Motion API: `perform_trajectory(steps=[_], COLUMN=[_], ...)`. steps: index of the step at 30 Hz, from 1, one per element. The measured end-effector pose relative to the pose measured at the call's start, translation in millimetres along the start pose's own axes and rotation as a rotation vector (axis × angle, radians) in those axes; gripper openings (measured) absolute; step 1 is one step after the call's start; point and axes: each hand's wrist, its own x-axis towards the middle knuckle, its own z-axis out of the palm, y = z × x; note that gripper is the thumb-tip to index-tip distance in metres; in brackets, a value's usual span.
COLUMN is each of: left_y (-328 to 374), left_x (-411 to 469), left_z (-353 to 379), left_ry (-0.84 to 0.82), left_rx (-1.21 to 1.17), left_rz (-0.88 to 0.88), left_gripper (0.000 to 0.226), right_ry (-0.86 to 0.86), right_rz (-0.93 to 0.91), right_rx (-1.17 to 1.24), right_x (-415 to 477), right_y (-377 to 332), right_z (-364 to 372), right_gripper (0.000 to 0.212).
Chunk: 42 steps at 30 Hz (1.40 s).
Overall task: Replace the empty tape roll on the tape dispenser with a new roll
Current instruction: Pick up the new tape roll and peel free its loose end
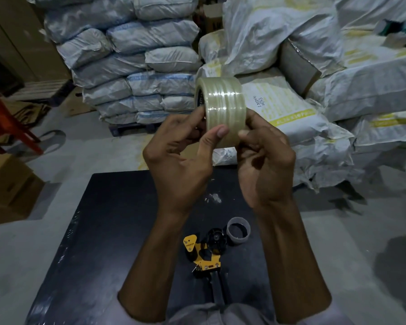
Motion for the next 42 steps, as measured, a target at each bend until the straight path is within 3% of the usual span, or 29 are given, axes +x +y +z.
perform_trajectory(steps=[2, 7, 13, 35, 39, 42], left_y=[-1.2, -0.4, -3.4, 3.3, 7.6, 4.2], left_x=[1.1, 0.0, -0.5, -3.3, -2.1, 0.5], left_z=[-2.1, -3.2, -6.1, -6.0, -6.6, -8.9], left_ry=[-0.024, -0.040, -0.019, 0.027, 0.040, 0.021], left_rx=[-0.033, -0.018, 0.020, 0.096, 0.095, 0.027], left_rz=[-0.024, 0.013, 0.050, 0.103, 0.099, 0.031], left_gripper=[0.040, 0.044, 0.040, 0.035, 0.036, 0.034], right_ry=[0.009, 0.055, 0.075, 0.054, -0.069, -0.107], right_rz=[0.015, 0.014, -0.033, -0.031, -0.002, -0.116], right_rx=[0.015, -0.008, -0.029, -0.014, 0.012, -0.348], right_x=[-0.8, -1.0, 1.5, -2.5, -3.0, 0.6], right_y=[-2.3, 1.9, 7.1, 11.4, 3.9, 2.6], right_z=[0.8, 7.1, 9.6, 7.6, 1.2, -10.2], right_gripper=[0.023, 0.055, 0.025, 0.032, 0.036, 0.033])
